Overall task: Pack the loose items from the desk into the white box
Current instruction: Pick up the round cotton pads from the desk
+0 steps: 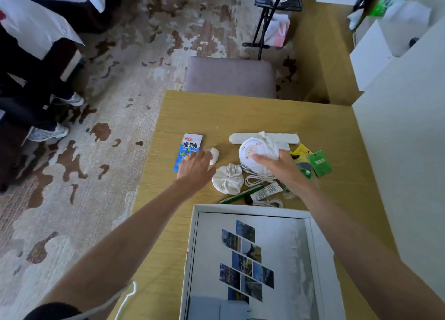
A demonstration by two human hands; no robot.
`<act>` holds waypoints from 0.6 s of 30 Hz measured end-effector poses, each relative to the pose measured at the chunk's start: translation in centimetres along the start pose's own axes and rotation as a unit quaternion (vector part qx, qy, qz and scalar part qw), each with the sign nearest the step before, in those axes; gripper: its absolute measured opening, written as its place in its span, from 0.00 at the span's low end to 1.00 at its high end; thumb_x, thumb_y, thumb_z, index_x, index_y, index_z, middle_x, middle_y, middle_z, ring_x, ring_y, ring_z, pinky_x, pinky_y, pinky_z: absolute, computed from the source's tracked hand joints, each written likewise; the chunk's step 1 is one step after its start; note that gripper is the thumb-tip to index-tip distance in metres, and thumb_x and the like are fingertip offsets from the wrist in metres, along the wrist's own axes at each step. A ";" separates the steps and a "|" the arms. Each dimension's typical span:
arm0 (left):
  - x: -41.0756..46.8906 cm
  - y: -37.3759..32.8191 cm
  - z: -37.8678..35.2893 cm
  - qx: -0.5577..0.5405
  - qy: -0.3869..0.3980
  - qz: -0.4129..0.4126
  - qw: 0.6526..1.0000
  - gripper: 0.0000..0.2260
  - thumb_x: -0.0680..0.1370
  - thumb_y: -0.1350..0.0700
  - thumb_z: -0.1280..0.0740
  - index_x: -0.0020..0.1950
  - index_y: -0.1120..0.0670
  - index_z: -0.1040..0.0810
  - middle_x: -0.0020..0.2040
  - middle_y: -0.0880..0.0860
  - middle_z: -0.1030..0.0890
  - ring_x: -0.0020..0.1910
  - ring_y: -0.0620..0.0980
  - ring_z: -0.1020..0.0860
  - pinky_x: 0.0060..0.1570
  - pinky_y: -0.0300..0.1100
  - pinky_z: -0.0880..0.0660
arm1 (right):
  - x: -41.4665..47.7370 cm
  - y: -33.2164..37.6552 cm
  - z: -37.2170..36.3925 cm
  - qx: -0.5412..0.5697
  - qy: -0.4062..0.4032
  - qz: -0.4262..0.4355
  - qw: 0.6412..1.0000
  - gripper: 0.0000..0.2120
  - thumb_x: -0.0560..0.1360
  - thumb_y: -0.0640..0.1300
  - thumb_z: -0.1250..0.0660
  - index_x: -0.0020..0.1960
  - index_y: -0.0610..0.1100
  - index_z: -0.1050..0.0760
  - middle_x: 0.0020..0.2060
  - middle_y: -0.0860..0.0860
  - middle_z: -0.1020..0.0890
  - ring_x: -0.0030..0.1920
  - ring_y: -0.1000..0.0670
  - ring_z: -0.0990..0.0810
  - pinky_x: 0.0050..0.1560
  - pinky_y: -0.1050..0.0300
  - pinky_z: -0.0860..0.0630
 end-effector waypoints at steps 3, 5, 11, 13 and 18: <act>1.0 -1.6 -2.4 0.042 0.121 0.020 0.992 0.26 0.75 0.37 0.37 0.63 0.54 0.33 0.59 0.55 0.23 0.58 0.58 0.24 0.46 0.50 0.29 | -1.2 -0.2 1.0 0.040 -0.042 -0.002 0.998 0.04 0.71 0.45 0.26 0.44 0.50 0.20 0.36 0.58 0.15 0.36 0.62 0.18 0.32 0.71 0.25; 1.4 -1.5 -4.0 0.029 0.169 0.065 0.983 0.30 0.72 0.36 0.33 0.64 0.54 0.34 0.57 0.55 0.21 0.57 0.58 0.23 0.48 0.50 0.30 | -2.1 -0.3 1.7 0.057 -0.073 -0.001 0.996 0.09 0.69 0.43 0.24 0.42 0.53 0.22 0.34 0.61 0.16 0.35 0.66 0.19 0.30 0.72 0.26; 1.4 -1.0 -4.8 -0.149 0.211 0.112 0.959 0.17 0.73 0.48 0.29 0.56 0.56 0.24 0.51 0.57 0.22 0.40 0.51 0.21 0.30 0.36 0.29 | -5.0 0.5 2.6 0.000 -0.074 0.041 0.996 0.07 0.70 0.45 0.24 0.45 0.52 0.21 0.40 0.57 0.17 0.39 0.61 0.19 0.33 0.68 0.24; 0.8 -0.7 -3.4 -0.201 0.194 0.129 0.952 0.12 0.76 0.50 0.33 0.52 0.57 0.24 0.42 0.56 0.23 0.30 0.50 0.22 0.23 0.36 0.29 | -6.0 1.2 2.5 -0.025 -0.063 0.072 0.995 0.07 0.71 0.45 0.26 0.48 0.46 0.19 0.40 0.53 0.17 0.41 0.56 0.19 0.35 0.65 0.23; -1.8 -0.5 3.9 -0.349 0.055 0.155 0.923 0.10 0.78 0.54 0.38 0.53 0.58 0.23 0.41 0.55 0.24 0.33 0.57 0.21 0.30 0.47 0.20 | -8.9 5.2 1.4 -0.163 -0.091 0.193 0.963 0.13 0.74 0.48 0.30 0.52 0.39 0.23 0.39 0.47 0.19 0.39 0.48 0.22 0.37 0.53 0.27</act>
Point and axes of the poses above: each hand's wrist, its own x-axis towards the middle knuckle, its own z-axis out of the back of the hand, y = z × x, the point moved 8 cm from there along x, towards the middle knuckle
